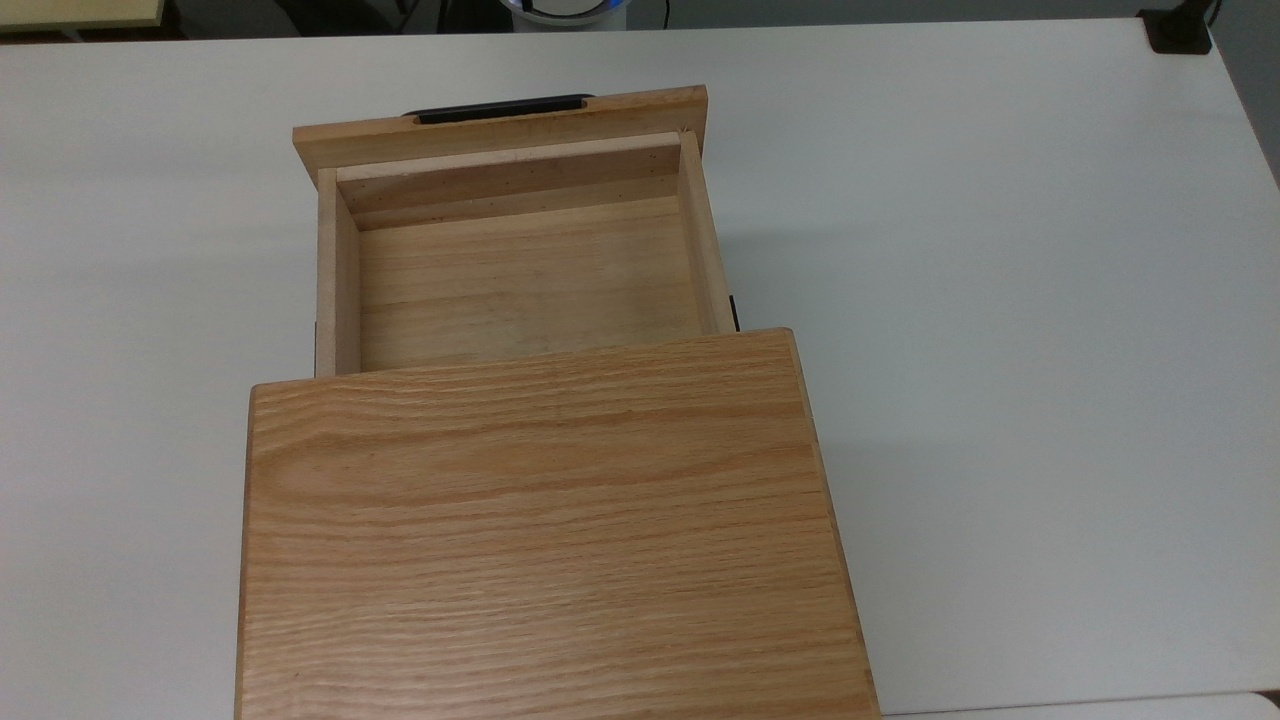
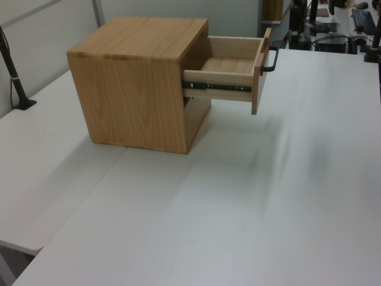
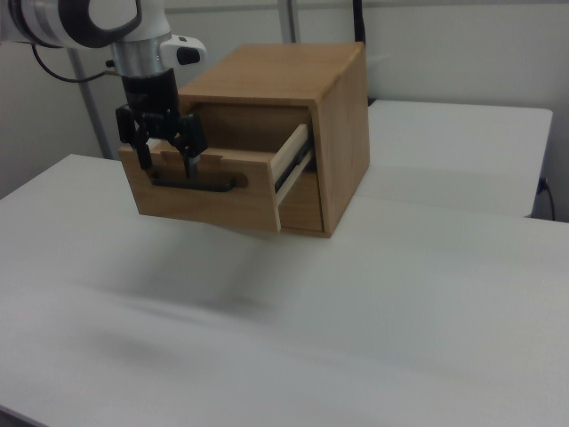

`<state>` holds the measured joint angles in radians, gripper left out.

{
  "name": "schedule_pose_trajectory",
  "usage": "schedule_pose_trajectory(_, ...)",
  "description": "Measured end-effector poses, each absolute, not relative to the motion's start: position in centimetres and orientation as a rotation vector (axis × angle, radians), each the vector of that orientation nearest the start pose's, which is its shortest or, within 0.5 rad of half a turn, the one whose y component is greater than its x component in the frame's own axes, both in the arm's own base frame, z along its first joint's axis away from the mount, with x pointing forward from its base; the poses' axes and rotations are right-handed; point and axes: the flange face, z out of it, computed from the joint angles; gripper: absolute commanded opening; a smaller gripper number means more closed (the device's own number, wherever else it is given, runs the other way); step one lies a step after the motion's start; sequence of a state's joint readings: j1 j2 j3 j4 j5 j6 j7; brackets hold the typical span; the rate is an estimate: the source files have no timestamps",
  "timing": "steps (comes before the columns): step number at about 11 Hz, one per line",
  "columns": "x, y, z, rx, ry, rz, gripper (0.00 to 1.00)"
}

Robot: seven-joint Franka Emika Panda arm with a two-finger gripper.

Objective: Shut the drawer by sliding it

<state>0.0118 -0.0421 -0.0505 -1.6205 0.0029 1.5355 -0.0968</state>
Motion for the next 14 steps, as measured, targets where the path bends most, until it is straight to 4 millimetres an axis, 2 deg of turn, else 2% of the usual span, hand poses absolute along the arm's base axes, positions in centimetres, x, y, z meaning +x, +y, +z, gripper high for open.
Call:
schedule_pose_trajectory(8, 53.69, -2.54, 62.03, -3.141, -0.088, 0.07, 0.99)
schedule_pose_trajectory(9, 53.69, -2.54, 62.03, -3.141, -0.088, 0.07, 0.87)
schedule_pose_trajectory(12, 53.7, -2.54, 61.99, -3.141, -0.096, 0.071, 0.31)
schedule_pose_trajectory(14, 53.73, -2.54, 61.85, -3.14, -0.113, 0.076, 0.05)
